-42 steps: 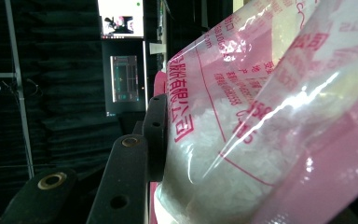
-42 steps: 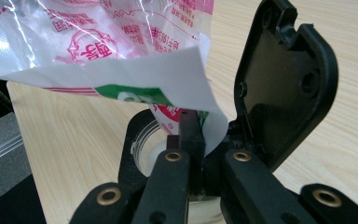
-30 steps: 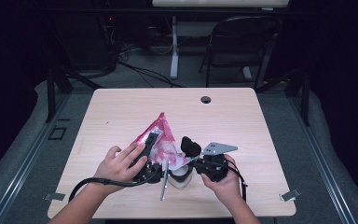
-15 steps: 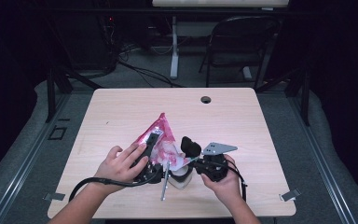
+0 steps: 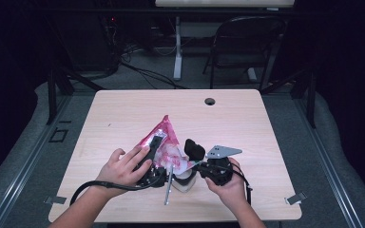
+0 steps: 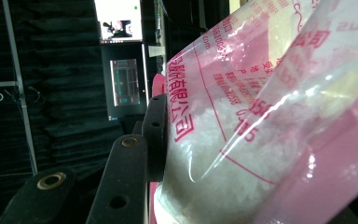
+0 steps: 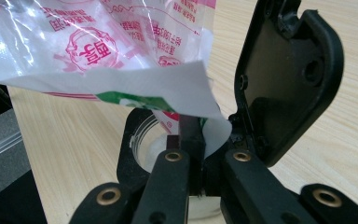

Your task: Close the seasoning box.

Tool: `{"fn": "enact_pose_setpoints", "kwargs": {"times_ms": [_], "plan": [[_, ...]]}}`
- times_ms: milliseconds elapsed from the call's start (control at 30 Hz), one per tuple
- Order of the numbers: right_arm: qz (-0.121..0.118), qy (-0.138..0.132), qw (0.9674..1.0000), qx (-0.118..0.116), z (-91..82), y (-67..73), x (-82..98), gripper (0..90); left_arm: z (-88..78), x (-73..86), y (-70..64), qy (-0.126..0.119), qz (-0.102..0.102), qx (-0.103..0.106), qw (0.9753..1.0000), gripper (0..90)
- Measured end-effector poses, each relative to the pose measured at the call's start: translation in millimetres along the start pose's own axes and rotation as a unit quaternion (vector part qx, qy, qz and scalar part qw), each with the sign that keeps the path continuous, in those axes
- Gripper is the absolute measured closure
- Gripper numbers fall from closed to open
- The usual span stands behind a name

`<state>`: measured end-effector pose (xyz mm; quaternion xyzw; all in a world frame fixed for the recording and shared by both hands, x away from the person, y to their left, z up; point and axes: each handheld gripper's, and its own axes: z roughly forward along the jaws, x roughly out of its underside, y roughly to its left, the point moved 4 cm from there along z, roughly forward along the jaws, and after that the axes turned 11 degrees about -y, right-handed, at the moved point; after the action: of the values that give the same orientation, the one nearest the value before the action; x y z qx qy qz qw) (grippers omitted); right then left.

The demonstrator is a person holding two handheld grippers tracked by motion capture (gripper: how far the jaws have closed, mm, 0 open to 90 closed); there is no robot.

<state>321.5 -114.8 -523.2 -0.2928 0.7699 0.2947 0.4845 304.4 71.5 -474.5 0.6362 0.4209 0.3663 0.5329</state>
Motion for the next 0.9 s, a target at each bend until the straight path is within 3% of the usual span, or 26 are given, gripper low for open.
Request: {"fn": "enact_pose_setpoints", "kwargs": {"times_ms": [767, 900], "plan": [[0.0, 0.006, 1.0, 0.0, -0.4, 0.5, 3.1, 90.0, 0.2, -2.1, -0.3, -0.005, 0.0, 0.009, 0.9999, 66.5], [0.001, 0.006, 1.0, 0.0, -1.9, 0.1, 3.6, 90.0, 0.6, -3.2, 0.8, -0.009, 0.002, 0.002, 1.0, 66.5]]}}
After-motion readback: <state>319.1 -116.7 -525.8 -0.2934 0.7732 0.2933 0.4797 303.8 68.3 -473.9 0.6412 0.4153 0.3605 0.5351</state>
